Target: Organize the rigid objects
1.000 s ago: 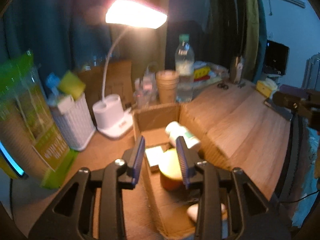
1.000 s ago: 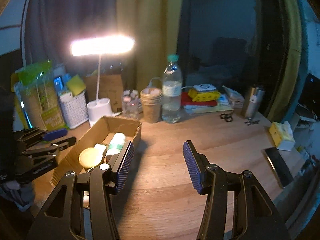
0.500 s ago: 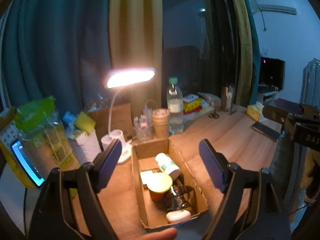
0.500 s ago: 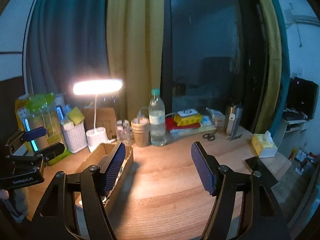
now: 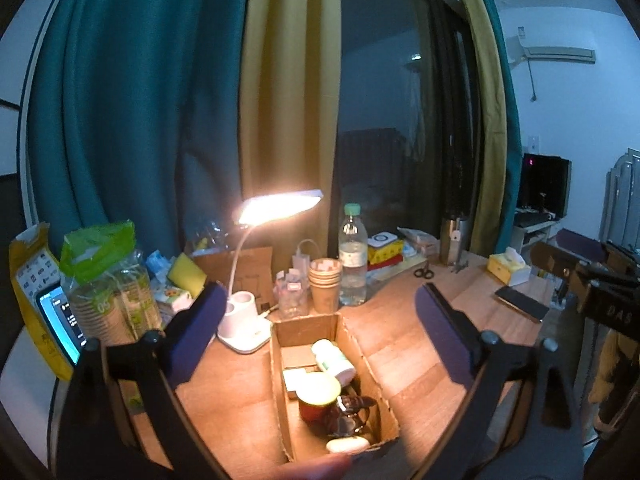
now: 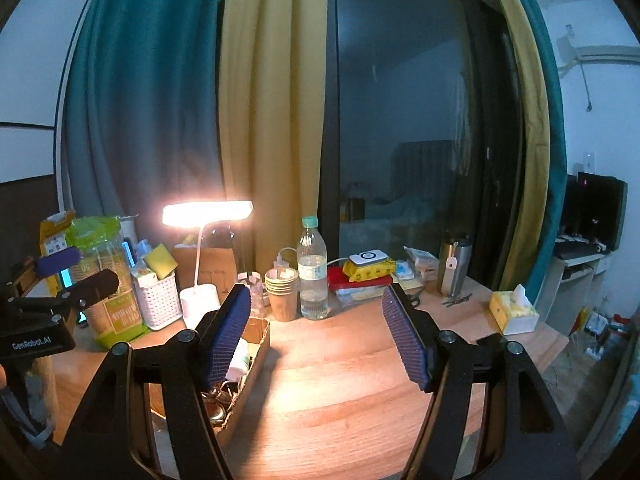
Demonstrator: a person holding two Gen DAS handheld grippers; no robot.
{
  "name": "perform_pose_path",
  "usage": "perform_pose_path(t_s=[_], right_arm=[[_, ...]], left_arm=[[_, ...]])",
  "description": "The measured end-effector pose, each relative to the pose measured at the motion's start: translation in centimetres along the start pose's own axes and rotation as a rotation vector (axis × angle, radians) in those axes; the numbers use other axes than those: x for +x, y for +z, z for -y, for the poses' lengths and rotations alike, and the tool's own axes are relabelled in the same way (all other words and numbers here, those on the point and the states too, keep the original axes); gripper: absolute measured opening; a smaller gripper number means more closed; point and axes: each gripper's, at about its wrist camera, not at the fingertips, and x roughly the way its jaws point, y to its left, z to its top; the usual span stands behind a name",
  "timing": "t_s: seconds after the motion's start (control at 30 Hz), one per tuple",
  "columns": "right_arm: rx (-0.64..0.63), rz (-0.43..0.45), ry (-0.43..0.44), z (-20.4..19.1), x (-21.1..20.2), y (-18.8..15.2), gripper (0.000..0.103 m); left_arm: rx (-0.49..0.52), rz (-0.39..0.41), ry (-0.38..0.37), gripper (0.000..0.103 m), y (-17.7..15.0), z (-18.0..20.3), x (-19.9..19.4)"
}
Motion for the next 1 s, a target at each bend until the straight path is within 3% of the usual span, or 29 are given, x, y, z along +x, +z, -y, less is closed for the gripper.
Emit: perform_pose_path(t_s=[1.0], right_arm=[[-0.005, -0.023, 0.009, -0.28, 0.69, -0.16, 0.072]], left_arm=[[-0.007, 0.001, 0.002, 0.096, -0.03, -0.41, -0.41]])
